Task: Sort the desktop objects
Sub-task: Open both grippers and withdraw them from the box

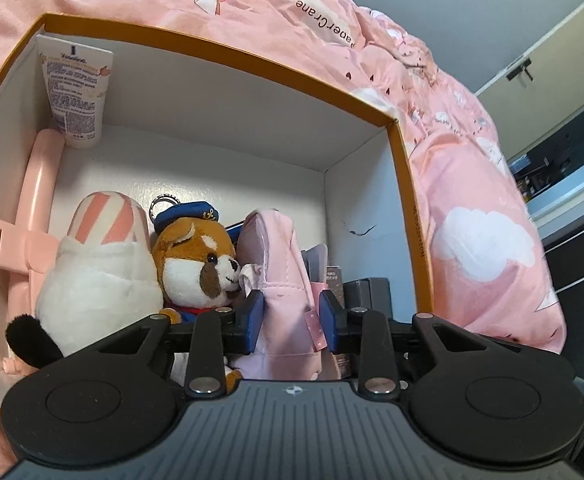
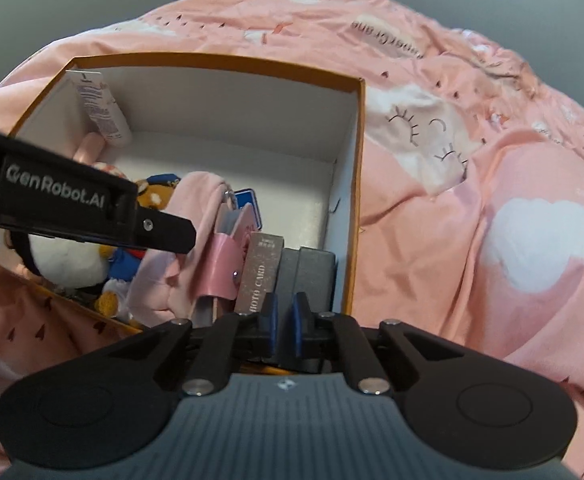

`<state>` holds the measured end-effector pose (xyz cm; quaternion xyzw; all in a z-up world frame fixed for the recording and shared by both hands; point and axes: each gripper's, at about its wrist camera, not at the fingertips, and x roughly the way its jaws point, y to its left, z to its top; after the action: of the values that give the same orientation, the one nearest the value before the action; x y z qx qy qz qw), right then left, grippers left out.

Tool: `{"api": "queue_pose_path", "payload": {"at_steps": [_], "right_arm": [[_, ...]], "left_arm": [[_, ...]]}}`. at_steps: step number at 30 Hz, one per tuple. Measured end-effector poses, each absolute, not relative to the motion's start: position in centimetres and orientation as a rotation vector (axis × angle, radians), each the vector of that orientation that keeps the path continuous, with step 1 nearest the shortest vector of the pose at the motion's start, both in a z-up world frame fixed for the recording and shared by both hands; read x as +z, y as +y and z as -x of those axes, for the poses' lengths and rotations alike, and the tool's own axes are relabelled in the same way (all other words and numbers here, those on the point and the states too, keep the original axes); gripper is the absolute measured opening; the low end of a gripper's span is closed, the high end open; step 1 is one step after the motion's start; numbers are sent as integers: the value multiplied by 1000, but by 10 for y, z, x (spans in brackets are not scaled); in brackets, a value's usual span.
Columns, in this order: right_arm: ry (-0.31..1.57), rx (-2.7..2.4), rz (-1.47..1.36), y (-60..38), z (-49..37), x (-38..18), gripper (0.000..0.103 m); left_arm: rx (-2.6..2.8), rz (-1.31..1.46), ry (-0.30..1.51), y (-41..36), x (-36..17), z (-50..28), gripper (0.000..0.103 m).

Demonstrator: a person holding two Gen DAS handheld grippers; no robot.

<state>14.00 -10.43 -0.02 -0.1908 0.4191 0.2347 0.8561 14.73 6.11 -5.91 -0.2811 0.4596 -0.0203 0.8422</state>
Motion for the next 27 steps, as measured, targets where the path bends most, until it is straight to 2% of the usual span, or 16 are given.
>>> {"api": "queue_pose_path", "payload": {"at_steps": [9, 16, 23, 27], "right_arm": [[756, 487, 286, -121, -116, 4, 9], [684, 520, 213, -142, -98, 26, 9], [752, 603, 112, -169, -92, 45, 9], [780, 608, 127, -181, -84, 43, 10]], "left_arm": [[-7, 484, 926, 51, -46, -138, 35], [11, 293, 817, 31, -5, -113, 35], [-85, 172, 808, 5, 25, -87, 35], [-141, 172, 862, -4, 25, -73, 35]]}}
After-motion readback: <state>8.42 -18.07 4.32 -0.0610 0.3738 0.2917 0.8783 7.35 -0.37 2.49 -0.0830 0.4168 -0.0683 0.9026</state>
